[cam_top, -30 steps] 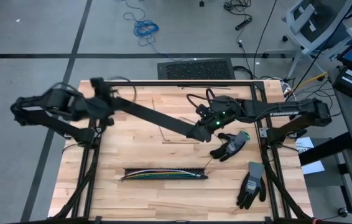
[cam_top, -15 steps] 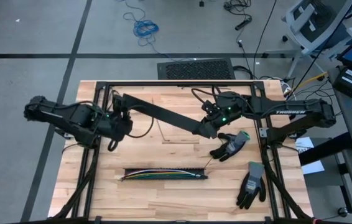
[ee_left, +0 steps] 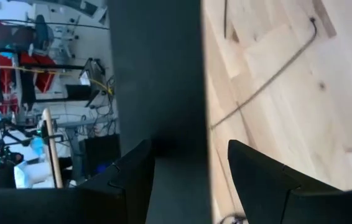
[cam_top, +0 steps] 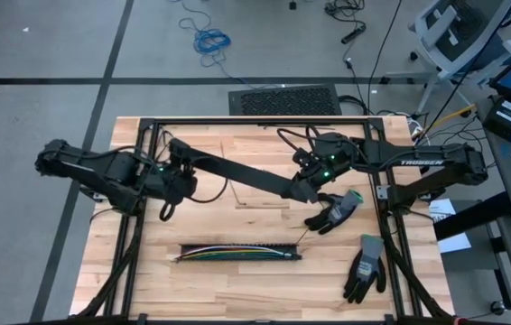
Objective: Ziptie cables
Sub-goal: Close the black cable duct
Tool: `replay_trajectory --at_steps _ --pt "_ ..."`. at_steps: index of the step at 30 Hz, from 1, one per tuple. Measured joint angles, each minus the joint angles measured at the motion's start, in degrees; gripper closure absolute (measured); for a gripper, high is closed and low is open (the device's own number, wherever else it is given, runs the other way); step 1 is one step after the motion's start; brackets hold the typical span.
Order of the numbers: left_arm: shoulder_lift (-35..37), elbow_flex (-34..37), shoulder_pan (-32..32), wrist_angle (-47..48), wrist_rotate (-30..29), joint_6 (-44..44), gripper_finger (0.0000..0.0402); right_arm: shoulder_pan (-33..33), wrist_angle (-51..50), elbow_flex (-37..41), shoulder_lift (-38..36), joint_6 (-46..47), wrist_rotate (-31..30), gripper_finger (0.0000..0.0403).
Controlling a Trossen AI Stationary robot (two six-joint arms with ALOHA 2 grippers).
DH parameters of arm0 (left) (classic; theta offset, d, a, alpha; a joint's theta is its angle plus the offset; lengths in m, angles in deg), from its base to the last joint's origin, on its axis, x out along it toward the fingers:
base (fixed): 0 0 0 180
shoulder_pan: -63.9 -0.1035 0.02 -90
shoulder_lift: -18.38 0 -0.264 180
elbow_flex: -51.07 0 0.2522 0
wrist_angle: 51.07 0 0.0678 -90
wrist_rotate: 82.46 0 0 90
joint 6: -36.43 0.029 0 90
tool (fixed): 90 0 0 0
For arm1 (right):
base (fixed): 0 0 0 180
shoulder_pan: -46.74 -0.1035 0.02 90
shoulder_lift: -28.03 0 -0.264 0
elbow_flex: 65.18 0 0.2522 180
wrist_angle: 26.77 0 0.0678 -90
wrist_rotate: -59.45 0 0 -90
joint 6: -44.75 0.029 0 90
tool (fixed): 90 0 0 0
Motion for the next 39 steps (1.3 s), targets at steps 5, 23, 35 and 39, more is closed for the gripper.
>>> replay_trajectory --at_steps 5,23,35,39 --pt "-0.4 -0.2 0.2 -0.6 0.2 -0.1 0.0201 0.0 -3.2 -0.1 0.0 -1.9 0.4 0.0402" --pt "3.0 -0.3 1.2 18.3 -4.3 -13.0 0.0201 0.0 -17.2 0.6 -10.7 -2.3 -11.4 0.0400" --pt "3.9 -0.3 1.2 18.0 -10.1 -11.7 0.0201 -4.6 36.1 27.1 -14.2 21.1 -8.2 0.0401" --pt "3.8 -0.3 1.2 16.6 -11.1 -12.0 0.0201 -7.2 38.8 30.5 -14.4 23.8 -10.0 0.0402"
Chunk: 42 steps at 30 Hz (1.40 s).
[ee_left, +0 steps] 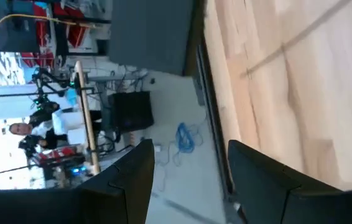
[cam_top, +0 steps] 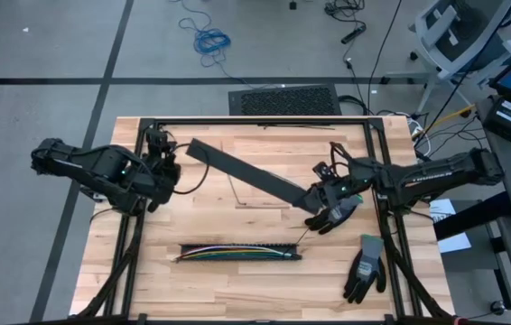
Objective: Ziptie cables
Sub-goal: Close the black cable duct
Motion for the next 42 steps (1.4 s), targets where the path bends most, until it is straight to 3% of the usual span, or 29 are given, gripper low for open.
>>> replay_trajectory --at_steps 4,8,15,23,33,42 --pt "-0.4 0.0 0.0 -8.6 1.3 1.3 0.0201 -2.5 1.4 -0.1 -0.3 -1.1 -1.4 0.0402" --pt "-2.4 0.0 0.0 -16.2 2.7 7.8 0.0201 -4.4 1.0 -0.1 -0.2 -0.8 -1.3 0.0402" --pt "-5.9 0.0 0.0 -16.0 2.7 13.3 0.0201 -7.9 1.2 -0.1 -0.3 0.0 -2.3 0.0402" --pt "-6.4 -2.7 0.9 -16.1 -8.4 20.1 0.0201 -11.0 -1.6 0.0 -0.4 -0.1 -5.1 0.0403" --pt "-5.5 -4.7 4.5 -7.0 -3.7 19.5 0.0201 -10.9 -0.4 -0.1 -0.8 -3.0 -10.6 0.0403" --pt "-5.4 -4.7 7.9 -7.4 -6.2 19.5 0.0201 -10.9 -0.5 -0.1 -0.7 -2.7 -10.7 0.0403"
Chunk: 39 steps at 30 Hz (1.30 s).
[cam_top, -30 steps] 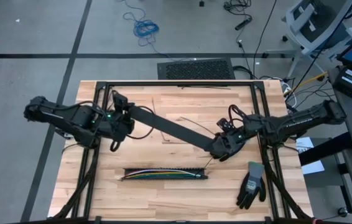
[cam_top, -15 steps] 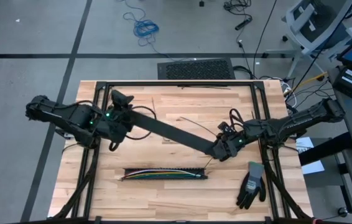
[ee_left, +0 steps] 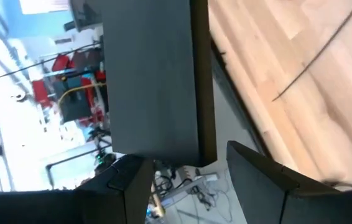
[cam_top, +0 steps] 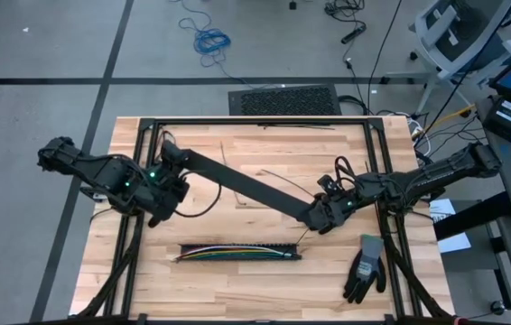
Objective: Ziptie cables
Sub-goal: Close the black cable duct
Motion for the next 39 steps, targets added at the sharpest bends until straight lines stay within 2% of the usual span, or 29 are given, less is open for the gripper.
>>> replay_trajectory --at_steps 5,16,29,34,39 --pt "0.0 0.0 -0.9 -0.3 -4.3 0.1 0.0201 -0.5 0.4 0.0 0.1 1.5 -3.1 0.0403" --pt "-0.4 0.0 -0.9 -2.0 -5.0 0.1 0.0201 -1.9 4.5 0.0 1.4 1.0 -8.6 0.0403" --pt "-2.4 -0.1 -0.9 -8.3 -4.4 1.6 0.0201 -2.0 11.2 0.0 6.8 4.6 -8.7 0.0403" --pt "-4.0 -0.1 -0.9 -7.7 -4.7 1.7 0.0201 -1.9 16.1 0.0 8.2 5.2 -8.4 0.0403" --pt "-4.8 -0.1 -1.6 -7.8 -6.2 1.7 0.0201 -3.0 16.3 0.0 8.3 5.9 -8.6 0.0403"
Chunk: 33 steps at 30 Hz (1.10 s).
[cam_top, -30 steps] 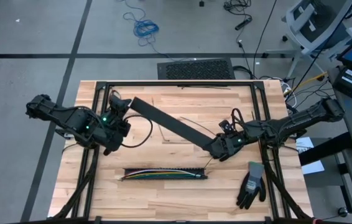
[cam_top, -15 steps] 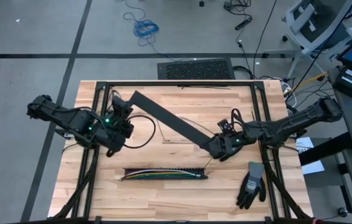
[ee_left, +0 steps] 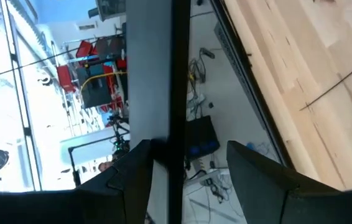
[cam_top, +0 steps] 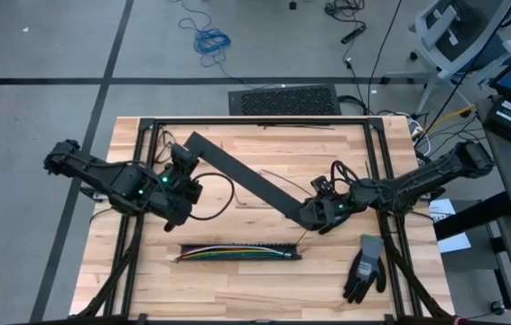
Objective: Ziptie cables
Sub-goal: Close the black cable duct
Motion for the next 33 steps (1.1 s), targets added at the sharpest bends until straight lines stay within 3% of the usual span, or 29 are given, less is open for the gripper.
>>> replay_trajectory --at_steps 15,18,22,23,33 --pt "-0.6 0.0 -1.2 0.0 -2.1 0.0 0.0207 -2.1 1.7 0.0 2.4 2.3 0.4 0.0403" --pt "-0.6 0.0 -1.2 0.0 -1.5 0.0 0.0248 -2.1 1.6 0.0 2.4 2.1 0.2 0.0403" --pt "-0.6 0.0 -1.2 -0.4 -1.1 -0.2 0.0367 -1.2 1.7 0.0 2.4 1.6 0.6 0.0403" --pt "-0.6 0.0 -1.2 -1.1 -1.4 -0.2 0.0379 -0.8 1.7 0.0 2.4 1.5 0.6 0.0403" --pt "-0.6 0.1 -2.2 -2.2 -2.9 0.0 0.0382 0.8 2.0 0.0 2.3 -4.3 -0.6 0.0393"
